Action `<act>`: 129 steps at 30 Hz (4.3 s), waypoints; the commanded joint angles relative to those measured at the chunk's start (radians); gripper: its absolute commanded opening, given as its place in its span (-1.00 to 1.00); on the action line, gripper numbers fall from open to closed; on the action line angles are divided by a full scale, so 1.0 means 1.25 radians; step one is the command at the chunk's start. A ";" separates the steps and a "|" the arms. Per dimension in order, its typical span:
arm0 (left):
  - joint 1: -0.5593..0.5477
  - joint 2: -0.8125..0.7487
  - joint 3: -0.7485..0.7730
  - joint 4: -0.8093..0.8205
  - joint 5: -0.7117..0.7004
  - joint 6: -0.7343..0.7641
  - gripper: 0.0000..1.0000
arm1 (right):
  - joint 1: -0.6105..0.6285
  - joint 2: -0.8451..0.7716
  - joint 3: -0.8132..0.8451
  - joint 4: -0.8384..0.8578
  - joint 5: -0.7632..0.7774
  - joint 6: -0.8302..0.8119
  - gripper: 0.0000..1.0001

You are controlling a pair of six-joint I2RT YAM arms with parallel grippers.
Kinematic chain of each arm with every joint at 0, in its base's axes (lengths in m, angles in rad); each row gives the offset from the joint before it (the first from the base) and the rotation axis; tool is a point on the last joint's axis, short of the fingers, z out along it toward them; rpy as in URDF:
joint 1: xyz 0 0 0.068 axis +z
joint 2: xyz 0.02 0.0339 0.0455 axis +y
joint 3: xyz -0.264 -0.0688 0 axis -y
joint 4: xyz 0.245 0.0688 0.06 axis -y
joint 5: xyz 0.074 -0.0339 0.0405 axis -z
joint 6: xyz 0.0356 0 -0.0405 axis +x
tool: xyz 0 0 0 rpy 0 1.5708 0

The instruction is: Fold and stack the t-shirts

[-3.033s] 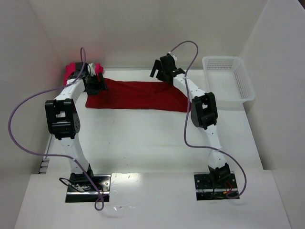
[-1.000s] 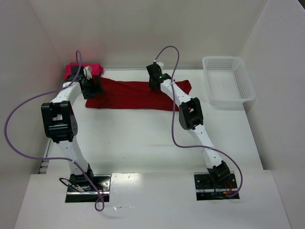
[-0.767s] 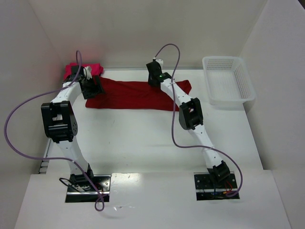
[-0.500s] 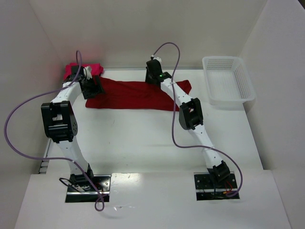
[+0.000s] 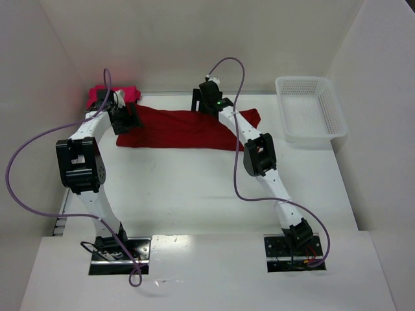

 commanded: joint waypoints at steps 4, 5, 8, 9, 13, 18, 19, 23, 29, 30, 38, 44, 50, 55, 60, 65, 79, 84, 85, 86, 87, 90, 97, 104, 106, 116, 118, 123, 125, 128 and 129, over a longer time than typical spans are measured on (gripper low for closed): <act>0.004 -0.026 0.000 0.008 0.023 0.019 0.59 | -0.018 -0.085 -0.045 -0.072 0.114 -0.003 0.84; 0.004 -0.026 0.000 0.008 0.023 0.019 0.59 | -0.028 -0.101 -0.061 -0.072 0.114 0.006 0.84; 0.004 -0.019 0.008 -0.008 -0.022 0.038 0.59 | -0.072 -0.188 -0.152 -0.072 0.107 0.037 0.65; 0.004 -0.019 0.008 -0.008 -0.034 0.038 0.59 | -0.073 -0.213 -0.207 -0.072 0.133 0.037 0.51; 0.004 -0.012 0.016 -0.016 -0.099 0.054 0.59 | -0.081 -0.320 -0.345 -0.062 0.201 -0.001 0.11; 0.004 -0.003 0.023 -0.016 -0.142 0.071 0.59 | -0.081 -0.385 -0.503 -0.081 0.170 0.014 -0.09; 0.004 -0.003 0.023 -0.016 -0.142 0.071 0.59 | -0.081 -0.393 -0.530 -0.065 0.161 0.024 -0.07; 0.004 -0.010 0.023 -0.016 -0.134 0.071 0.59 | -0.081 -0.451 -0.647 -0.016 0.115 0.071 0.21; 0.004 -0.010 0.016 -0.009 -0.134 0.080 0.59 | -0.074 -0.494 -0.754 0.030 0.081 0.078 -0.07; 0.004 -0.010 0.016 -0.009 -0.146 0.080 0.59 | -0.074 -0.480 -0.754 0.030 0.089 0.078 -0.17; 0.004 0.015 0.030 -0.009 -0.223 0.111 0.40 | -0.074 -0.417 -0.711 -0.032 0.170 0.078 -0.69; -0.039 0.066 0.056 -0.002 -0.222 0.127 -0.20 | -0.092 -0.435 -0.747 -0.026 0.170 0.078 -0.84; -0.072 0.122 0.072 -0.002 -0.262 0.129 -0.66 | -0.092 -0.443 -0.755 -0.018 0.134 0.078 -0.84; -0.072 0.132 0.065 -0.016 -0.309 0.120 -0.84 | -0.092 -0.443 -0.755 -0.018 0.134 0.078 -0.84; -0.072 0.125 0.030 -0.016 -0.328 0.111 -0.89 | -0.100 -0.435 -0.740 -0.018 0.134 0.061 -0.84; -0.072 0.139 0.016 -0.046 -0.335 0.103 -0.94 | -0.117 -0.417 -0.708 -0.018 0.127 0.061 -0.84; -0.072 0.092 -0.071 -0.156 -0.307 0.094 -0.97 | -0.170 -0.356 -0.602 -0.045 0.127 0.020 -0.84; -0.090 0.066 -0.130 -0.172 -0.299 0.094 -0.99 | -0.170 -0.324 -0.543 -0.052 0.117 0.004 -0.81; -0.102 0.066 -0.138 -0.172 -0.299 0.094 -0.99 | -0.170 -0.324 -0.535 -0.052 0.117 0.004 -0.81; -0.117 0.054 -0.146 -0.172 -0.299 0.094 -0.99 | -0.170 -0.315 -0.528 -0.052 0.108 -0.003 -0.81; -0.117 0.040 -0.161 -0.180 -0.299 0.086 -0.99 | -0.170 -0.308 -0.518 -0.052 0.108 -0.003 -0.81; -0.140 0.001 -0.187 -0.188 -0.299 0.078 -0.99 | -0.170 -0.308 -0.511 -0.052 0.100 -0.011 -0.81; -0.215 -0.088 -0.231 -0.210 -0.226 0.051 -0.99 | -0.170 -0.299 -0.494 -0.028 0.092 -0.029 -0.81; -0.314 -0.072 -0.298 -0.217 -0.211 -0.014 -0.99 | -0.170 -0.271 -0.454 -0.021 0.076 -0.029 -0.81; -0.332 -0.095 -0.306 -0.209 -0.244 -0.036 -0.99 | -0.170 -0.271 -0.454 -0.021 0.076 -0.029 -0.81; -0.324 -0.300 -0.213 -0.209 -0.270 -0.078 -0.99 | -0.187 -0.336 -0.501 0.020 0.059 -0.052 -0.81; -0.324 -0.321 -0.213 -0.209 -0.298 -0.092 -0.99 | -0.194 -0.336 -0.485 0.011 0.049 -0.044 -0.81; -0.288 -0.253 -0.205 -0.180 -0.450 -0.128 -0.99 | -0.194 -0.385 -0.544 0.022 0.031 -0.044 -0.81; -0.280 -0.213 -0.230 -0.169 -0.467 -0.144 -0.99 | -0.194 -0.411 -0.576 0.022 0.031 -0.044 -0.84; -0.261 -0.196 -0.273 -0.098 -0.468 -0.136 -0.99 | -0.194 -0.438 -0.626 0.037 0.031 -0.044 -0.87; -0.251 -0.196 -0.281 -0.079 -0.468 -0.136 -0.99 | -0.194 -0.447 -0.633 0.037 0.031 -0.044 -0.87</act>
